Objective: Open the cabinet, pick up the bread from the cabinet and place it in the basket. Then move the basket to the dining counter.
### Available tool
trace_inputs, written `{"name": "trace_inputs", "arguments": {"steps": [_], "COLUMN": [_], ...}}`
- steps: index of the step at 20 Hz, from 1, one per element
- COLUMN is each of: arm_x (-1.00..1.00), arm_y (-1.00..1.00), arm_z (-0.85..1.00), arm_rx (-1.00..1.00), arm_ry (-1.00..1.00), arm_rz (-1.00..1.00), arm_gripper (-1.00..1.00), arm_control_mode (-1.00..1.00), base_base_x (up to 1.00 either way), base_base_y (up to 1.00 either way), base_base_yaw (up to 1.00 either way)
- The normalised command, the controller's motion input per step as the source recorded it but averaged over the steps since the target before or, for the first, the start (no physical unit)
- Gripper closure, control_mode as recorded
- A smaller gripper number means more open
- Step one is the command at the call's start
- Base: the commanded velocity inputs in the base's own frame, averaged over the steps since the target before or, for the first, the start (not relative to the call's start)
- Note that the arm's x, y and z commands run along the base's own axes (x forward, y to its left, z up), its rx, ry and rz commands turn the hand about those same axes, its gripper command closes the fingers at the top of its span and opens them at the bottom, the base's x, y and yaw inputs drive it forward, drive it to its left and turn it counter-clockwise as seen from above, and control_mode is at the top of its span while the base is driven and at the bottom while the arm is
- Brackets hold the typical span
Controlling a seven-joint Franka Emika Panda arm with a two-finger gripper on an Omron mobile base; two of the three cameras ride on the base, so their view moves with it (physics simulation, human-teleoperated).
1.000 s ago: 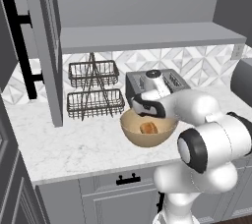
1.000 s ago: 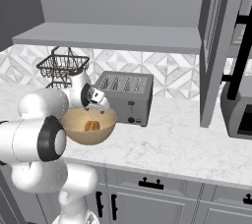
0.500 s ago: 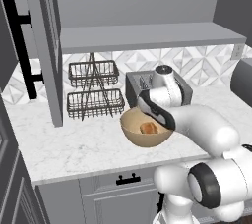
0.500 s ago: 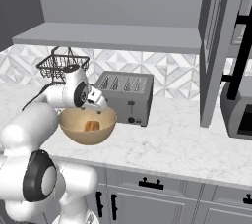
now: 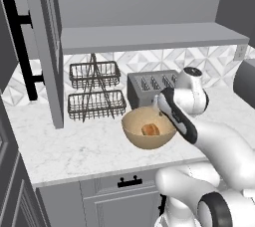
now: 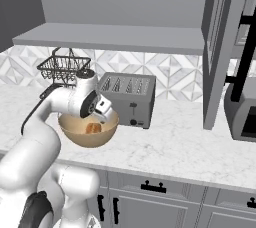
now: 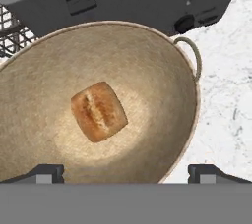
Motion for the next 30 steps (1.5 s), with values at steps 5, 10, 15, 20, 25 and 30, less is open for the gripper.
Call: {"name": "trace_inputs", "arguments": {"steps": [5,10,15,20,25,30], "arm_x": [-0.2,0.0,0.0,0.09,0.11,0.24], "arm_y": [-0.41,-0.25,0.0,-0.04,-0.01,0.0], "arm_z": [0.0,0.04,-0.09,-0.29,-0.24,-0.2], "arm_rx": [0.38,0.25,-0.01,0.0,0.0,0.0], "arm_ry": [0.0,0.0,0.06,0.22,0.15,0.11], "arm_rz": [-0.07,-0.06,-0.13,-0.11,-0.05,-0.01], "arm_gripper": [-1.0,-1.0,-1.0,-1.0,-1.0,-1.0], "arm_control_mode": [-1.0,-1.0,-1.0,-1.0,-1.0,-1.0], "base_base_x": [0.0,0.0,0.0,0.0,0.0,0.0], "base_base_y": [0.0,0.0,0.0,0.0,0.0,0.0], "base_base_yaw": [0.0,0.0,0.0,0.0,0.0,0.0]}}
